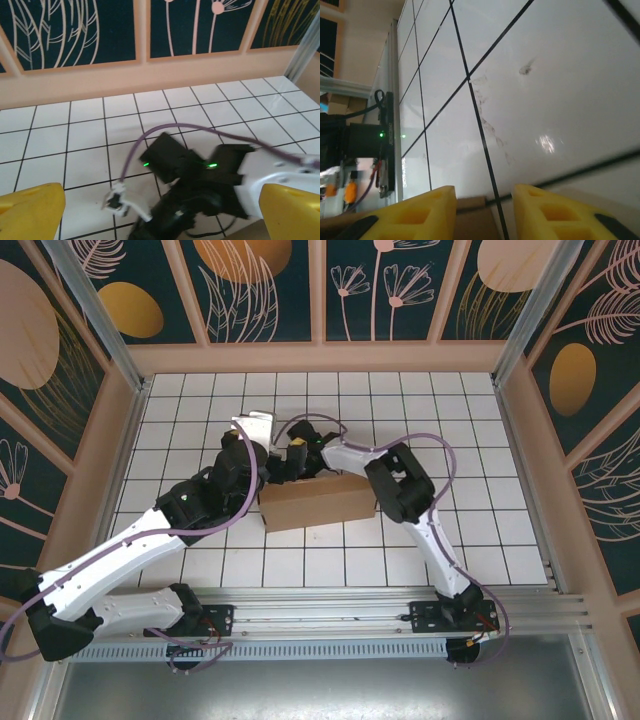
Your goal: Fold the paper box
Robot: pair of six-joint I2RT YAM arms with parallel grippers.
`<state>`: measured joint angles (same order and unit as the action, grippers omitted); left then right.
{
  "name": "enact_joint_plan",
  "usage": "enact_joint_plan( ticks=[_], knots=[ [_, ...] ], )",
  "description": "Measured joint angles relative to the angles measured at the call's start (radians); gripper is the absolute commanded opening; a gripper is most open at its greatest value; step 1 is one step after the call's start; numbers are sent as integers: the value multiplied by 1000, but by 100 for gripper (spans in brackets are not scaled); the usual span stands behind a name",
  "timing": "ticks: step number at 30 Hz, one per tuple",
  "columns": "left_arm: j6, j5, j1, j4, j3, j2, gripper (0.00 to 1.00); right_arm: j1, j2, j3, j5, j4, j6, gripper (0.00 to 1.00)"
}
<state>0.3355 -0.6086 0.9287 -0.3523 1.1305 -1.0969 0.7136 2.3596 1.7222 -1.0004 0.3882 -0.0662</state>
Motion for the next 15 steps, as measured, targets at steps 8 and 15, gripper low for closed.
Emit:
enact_joint_plan(
  ticks=[8, 15],
  knots=[
    [-18, -29, -27, 37, -59, 49, 99, -277, -597, -402, 158, -425, 219, 34],
    [-6, 40, -51, 64, -72, -9, 88, -370, -1125, -731, 403, -546, 168, 30]
  ],
)
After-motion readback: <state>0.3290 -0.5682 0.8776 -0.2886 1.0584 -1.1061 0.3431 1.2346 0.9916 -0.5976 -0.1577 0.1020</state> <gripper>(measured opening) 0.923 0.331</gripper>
